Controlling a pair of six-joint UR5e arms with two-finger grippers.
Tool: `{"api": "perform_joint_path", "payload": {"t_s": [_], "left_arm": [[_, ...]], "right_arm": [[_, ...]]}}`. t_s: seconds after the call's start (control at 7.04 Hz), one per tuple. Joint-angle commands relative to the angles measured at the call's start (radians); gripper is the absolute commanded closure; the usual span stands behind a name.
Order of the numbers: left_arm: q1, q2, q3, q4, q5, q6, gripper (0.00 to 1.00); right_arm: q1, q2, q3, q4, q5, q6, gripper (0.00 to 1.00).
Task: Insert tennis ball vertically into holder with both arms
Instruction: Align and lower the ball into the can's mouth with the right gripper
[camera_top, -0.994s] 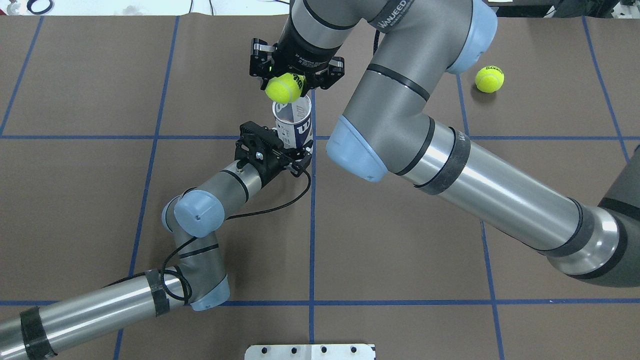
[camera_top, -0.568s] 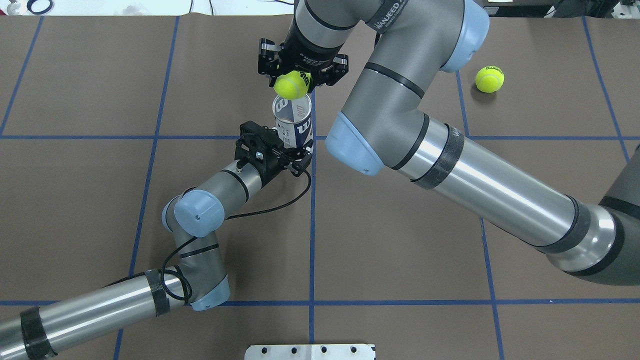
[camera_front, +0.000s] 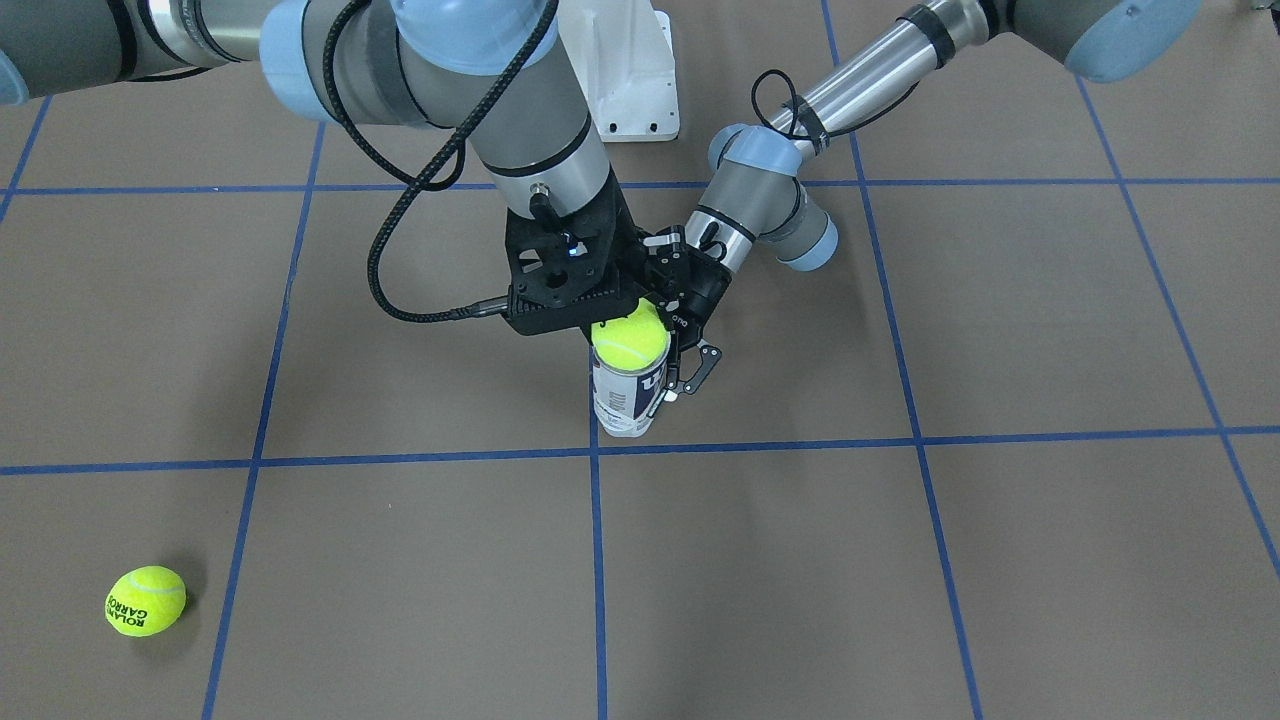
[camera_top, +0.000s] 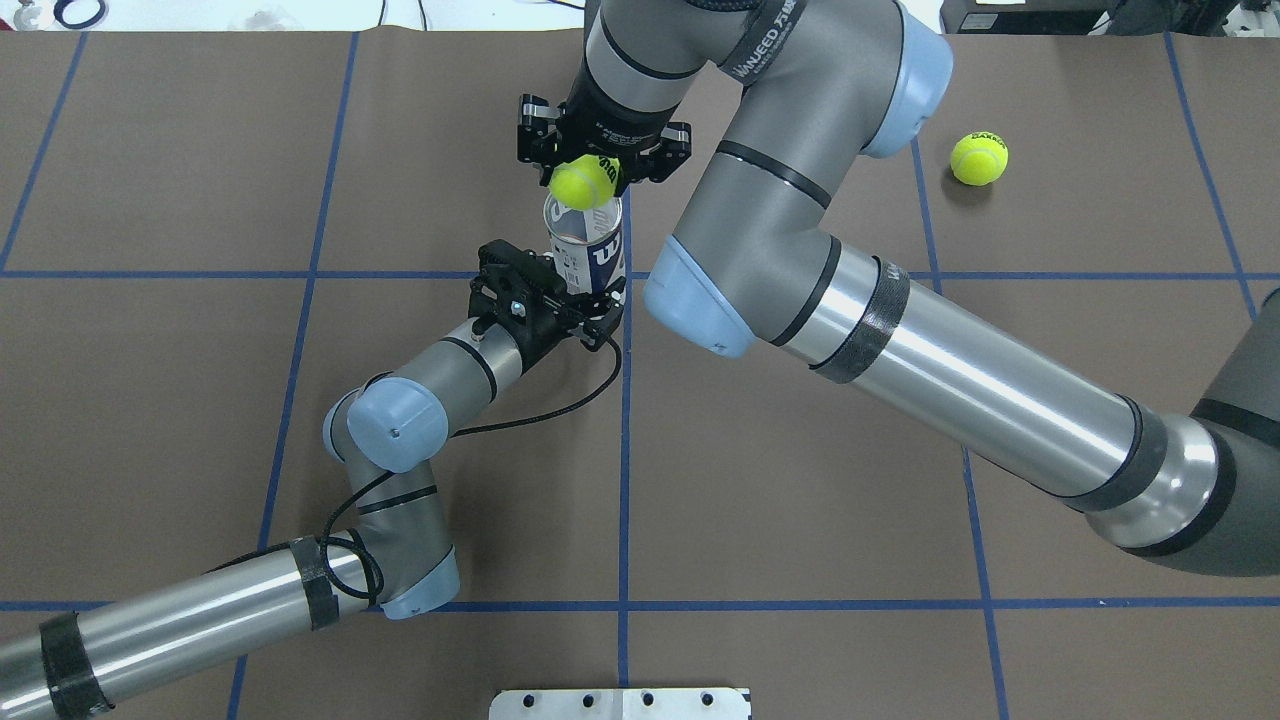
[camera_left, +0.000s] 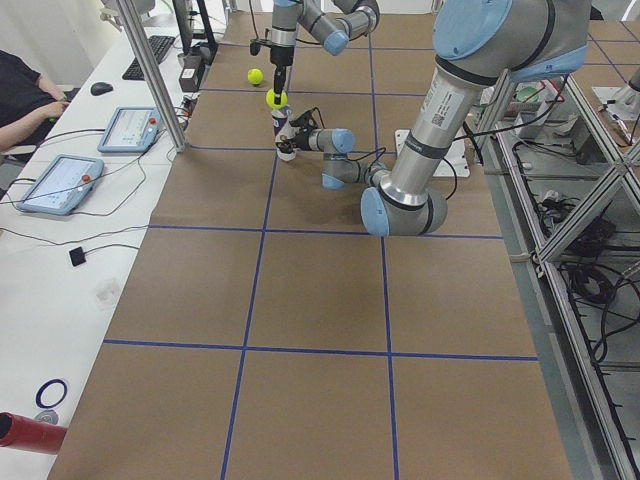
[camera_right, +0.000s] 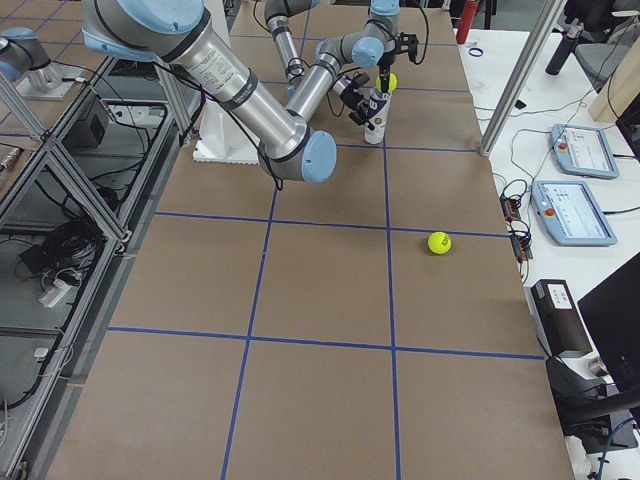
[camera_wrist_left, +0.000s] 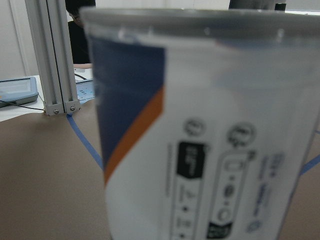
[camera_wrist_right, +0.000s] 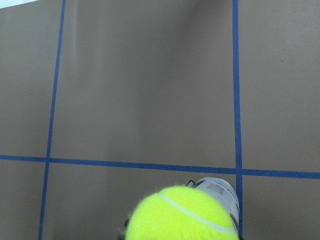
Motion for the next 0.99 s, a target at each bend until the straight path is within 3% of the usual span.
{"api": "perform_joint_path", "payload": {"t_s": [0.0, 0.14, 0.28, 0.43, 0.85], "left_arm": [[-0.009, 0.0, -0.002, -0.001, 0.0, 0.0, 0.25], [-0.009, 0.0, -0.004, -0.001, 0.0, 0.0, 0.25], [-0.009, 0.0, -0.005, -0.001, 0.0, 0.0, 0.25], [-0.013, -0.003, -0.005, 0.0, -0.002, 0.0, 0.25], [-0.013, -0.003, -0.005, 0.0, -0.002, 0.0, 0.25]], "right_arm": [[-0.014, 0.0, -0.003, 0.0, -0.011, 0.003, 1.0], [-0.014, 0.0, -0.001, 0.0, -0.011, 0.002, 1.0], [-0.013, 0.0, 0.0, 0.002, -0.011, 0.002, 0.46], [-0.014, 0.0, 0.003, 0.002, -0.012, 0.005, 0.01], [-0.011, 0.0, 0.02, 0.003, -0.012, 0.011, 0.01]]}}
